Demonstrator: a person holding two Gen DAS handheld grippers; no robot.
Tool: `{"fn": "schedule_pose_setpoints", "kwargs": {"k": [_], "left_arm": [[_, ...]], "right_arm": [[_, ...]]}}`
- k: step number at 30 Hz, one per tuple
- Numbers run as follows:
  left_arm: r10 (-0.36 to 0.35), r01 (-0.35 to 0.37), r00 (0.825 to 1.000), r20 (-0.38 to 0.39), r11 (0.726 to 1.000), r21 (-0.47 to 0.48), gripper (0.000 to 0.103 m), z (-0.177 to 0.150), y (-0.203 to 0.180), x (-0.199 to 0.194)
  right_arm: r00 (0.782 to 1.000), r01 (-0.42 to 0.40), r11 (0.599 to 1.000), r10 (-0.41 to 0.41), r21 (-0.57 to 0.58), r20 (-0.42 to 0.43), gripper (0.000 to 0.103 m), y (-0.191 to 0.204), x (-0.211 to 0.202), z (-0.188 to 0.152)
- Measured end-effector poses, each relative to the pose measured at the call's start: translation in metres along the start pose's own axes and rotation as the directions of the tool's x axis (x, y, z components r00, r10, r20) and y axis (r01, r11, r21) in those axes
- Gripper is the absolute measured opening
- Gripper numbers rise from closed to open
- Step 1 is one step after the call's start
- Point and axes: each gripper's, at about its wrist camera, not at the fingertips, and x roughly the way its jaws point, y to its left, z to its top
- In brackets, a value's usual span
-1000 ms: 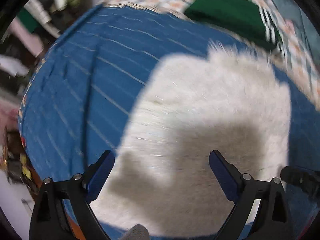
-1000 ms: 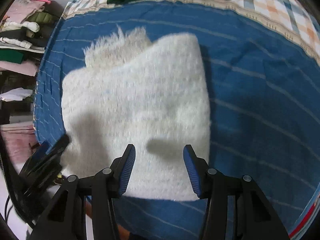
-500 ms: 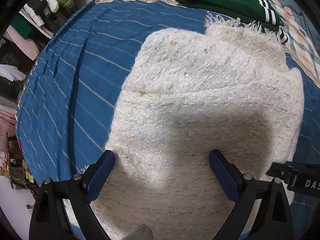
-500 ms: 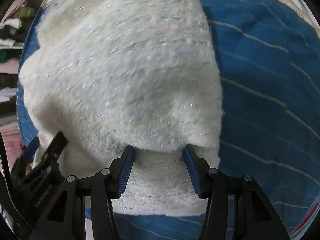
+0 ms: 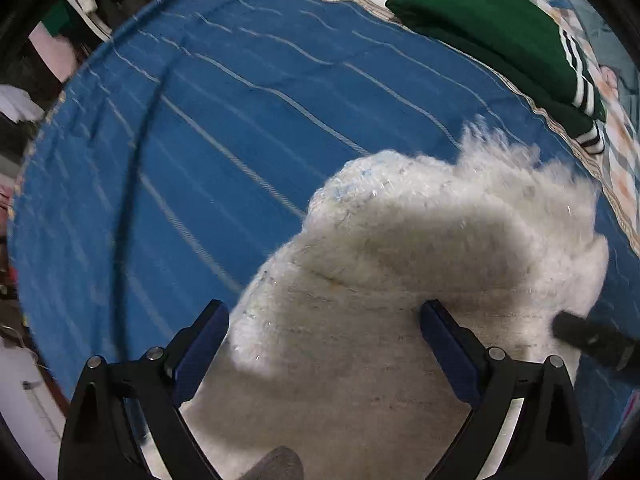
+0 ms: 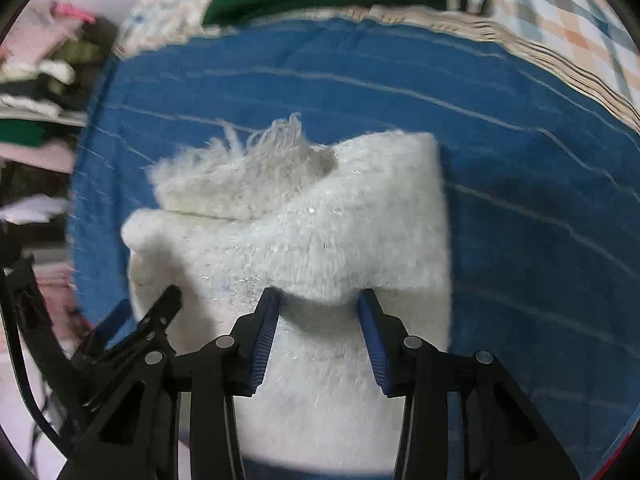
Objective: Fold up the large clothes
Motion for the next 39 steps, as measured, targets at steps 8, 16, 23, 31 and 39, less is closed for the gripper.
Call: {"fn": "schedule_pose_setpoints", "kwargs": {"k": [8, 16, 23, 31, 39], "left_arm": [[-0.067, 0.067, 0.998, 0.011, 0.997, -0.036, 0.102, 0.0, 0.017, -0.01], [-0.146, 0.143, 0.989, 0.02, 0.922, -0.359, 0.101, -0.101, 0.115, -0.086], [-0.481, 0.456, 0.862, 0.159, 0.601, -0.656, 0.099, -0.137, 0.129, -0.026], [-0.463, 0.501, 0.853, 0.239, 0.603, -0.621, 0.02, -0.124, 0.125, -0.007], [-0.471, 0.515, 0.85, 0.235, 0.649, -0.56, 0.02, -0.125, 0.132, -0.008]], "right_arm": [[0.996, 0.019, 1.0, -0.018, 0.018, -0.088, 0.049, 0.002, 0.031, 0.037], [0.988, -0.15, 0.984, 0.151, 0.096, -0.004, 0.051, -0.06, -0.051, -0.026], [0.962, -0.258, 0.948, 0.271, 0.184, -0.045, 0.051, -0.089, -0.024, -0.088], [0.9, -0.427, 0.889, 0.436, 0.164, -0.021, 0.069, -0.092, 0.033, -0.078], [0.684, -0.708, 0.686, 0.725, 0.164, -0.081, 0.083, -0.096, 0.106, -0.053]]}}
